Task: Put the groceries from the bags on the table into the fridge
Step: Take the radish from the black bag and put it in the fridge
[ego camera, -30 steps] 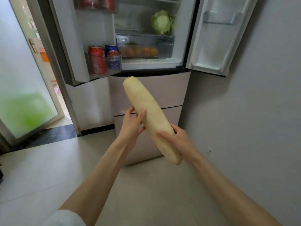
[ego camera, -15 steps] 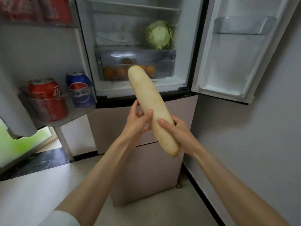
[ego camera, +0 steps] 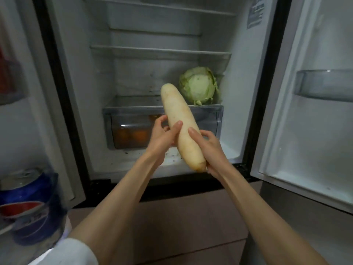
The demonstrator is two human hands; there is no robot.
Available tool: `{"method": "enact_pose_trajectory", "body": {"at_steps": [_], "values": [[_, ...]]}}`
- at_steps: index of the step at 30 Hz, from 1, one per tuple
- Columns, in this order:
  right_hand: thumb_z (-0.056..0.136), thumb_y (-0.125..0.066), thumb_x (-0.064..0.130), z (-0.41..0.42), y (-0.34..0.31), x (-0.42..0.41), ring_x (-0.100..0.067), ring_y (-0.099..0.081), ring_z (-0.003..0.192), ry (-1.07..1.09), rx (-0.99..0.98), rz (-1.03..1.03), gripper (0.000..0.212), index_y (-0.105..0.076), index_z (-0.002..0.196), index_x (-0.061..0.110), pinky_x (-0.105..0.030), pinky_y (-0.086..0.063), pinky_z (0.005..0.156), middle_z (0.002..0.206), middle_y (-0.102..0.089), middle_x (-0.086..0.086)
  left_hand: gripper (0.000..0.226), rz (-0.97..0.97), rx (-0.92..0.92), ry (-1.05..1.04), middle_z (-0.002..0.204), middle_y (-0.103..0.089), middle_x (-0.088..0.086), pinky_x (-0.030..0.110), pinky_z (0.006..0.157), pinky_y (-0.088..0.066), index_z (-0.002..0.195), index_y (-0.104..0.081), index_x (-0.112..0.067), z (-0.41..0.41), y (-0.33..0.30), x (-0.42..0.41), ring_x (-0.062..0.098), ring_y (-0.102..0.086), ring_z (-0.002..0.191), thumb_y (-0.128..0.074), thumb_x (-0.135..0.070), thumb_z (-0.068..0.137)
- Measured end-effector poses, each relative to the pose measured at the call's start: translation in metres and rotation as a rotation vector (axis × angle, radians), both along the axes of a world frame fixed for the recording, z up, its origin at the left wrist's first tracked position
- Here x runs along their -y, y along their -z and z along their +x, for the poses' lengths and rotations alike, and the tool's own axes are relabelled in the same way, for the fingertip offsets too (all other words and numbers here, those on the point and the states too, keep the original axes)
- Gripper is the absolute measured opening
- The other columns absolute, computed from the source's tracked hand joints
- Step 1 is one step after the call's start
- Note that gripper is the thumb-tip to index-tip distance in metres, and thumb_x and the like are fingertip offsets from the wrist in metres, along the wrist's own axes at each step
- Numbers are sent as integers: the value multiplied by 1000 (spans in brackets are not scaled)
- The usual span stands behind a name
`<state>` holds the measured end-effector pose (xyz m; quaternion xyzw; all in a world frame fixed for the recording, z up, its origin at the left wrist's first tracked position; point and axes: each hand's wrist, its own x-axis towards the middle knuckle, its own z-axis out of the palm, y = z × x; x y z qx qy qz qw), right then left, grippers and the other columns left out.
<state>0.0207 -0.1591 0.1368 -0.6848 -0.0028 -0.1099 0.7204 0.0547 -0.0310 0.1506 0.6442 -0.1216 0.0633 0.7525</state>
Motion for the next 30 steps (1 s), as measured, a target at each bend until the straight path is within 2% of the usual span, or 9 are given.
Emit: {"method": "enact_pose_trajectory", "body": {"at_steps": [3, 5, 7, 12, 15, 17, 24, 27, 30], "values": [[83, -66, 41, 58, -25, 1, -22, -69, 88, -22, 23, -3, 53, -54, 120, 5, -34, -58, 67, 109, -67, -13, 58, 49, 46, -33, 110, -59, 2, 29, 70, -57, 139, -33, -13, 59, -20, 1, 19, -63, 98, -61, -24, 89], [87, -64, 34, 93, -40, 2, -21, -68, 82, -51, 23, 18, 42, -57, 116, 5, -30, -55, 61, 103, -68, -12, 62, 76, 35, -26, 122, -58, 12, 37, 78, -56, 140, -33, -13, 100, -30, 0, 25, -63, 103, -63, -27, 87], [88, -61, 27, 124, -57, -1, -21, -65, 81, -50, 31, 16, 33, -60, 113, 5, -29, -52, 61, 99, -67, -11, 60, 85, 9, -1, 126, -57, 15, 36, 74, -56, 138, -38, -10, 138, -43, -3, 26, -63, 102, -63, -29, 87], [84, -65, 27, 195, -78, -11, -26, -65, 92, -20, 33, -54, 35, -63, 109, 4, -37, -51, 76, 108, -68, -16, 36, 74, -53, 1, 86, -62, 7, 21, 49, -50, 118, -55, 0, 205, -65, -7, 15, -61, 69, -58, -24, 91], [81, -69, 32, 226, -89, -16, -27, -66, 95, 32, 28, -128, 34, -65, 101, 5, -40, -52, 88, 105, -69, -13, 29, 135, -93, -12, 81, -62, 8, 19, 47, -51, 109, -59, -1, 236, -71, -12, 15, -60, 68, -55, -25, 93], [82, -68, 32, 243, -92, -20, -24, -65, 87, 53, 21, -180, 31, -64, 96, 5, -36, -52, 80, 96, -67, -11, 31, 208, -83, -36, 83, -62, 9, 18, 45, -48, 105, -61, -1, 254, -71, -17, 14, -59, 69, -54, -28, 93], [89, -60, 35, 281, -90, -23, -16, -58, 74, 62, 1, -274, 40, -64, 108, 0, -15, -46, 55, 93, -62, -8, 29, 346, -56, -119, 87, -63, 12, 19, 51, -48, 89, -65, -9, 288, -72, -24, 18, -58, 74, -55, -36, 91], [90, -57, 39, 289, -92, -23, -21, -61, 85, 67, 13, -323, 48, -62, 114, -2, -22, -46, 68, 101, -65, -12, 33, 353, -51, -113, 98, -67, 15, 21, 54, -51, 103, -65, -7, 294, -72, -24, 19, -61, 80, -55, -37, 92], [90, -54, 43, 293, -90, -22, -26, -59, 104, 81, 41, -433, 53, -56, 123, 1, -28, -45, 80, 116, -62, -14, 32, 379, -26, -104, 106, -67, 18, 35, 73, -54, 108, -64, -4, 297, -76, -22, 26, -64, 90, -55, -31, 93]]}}
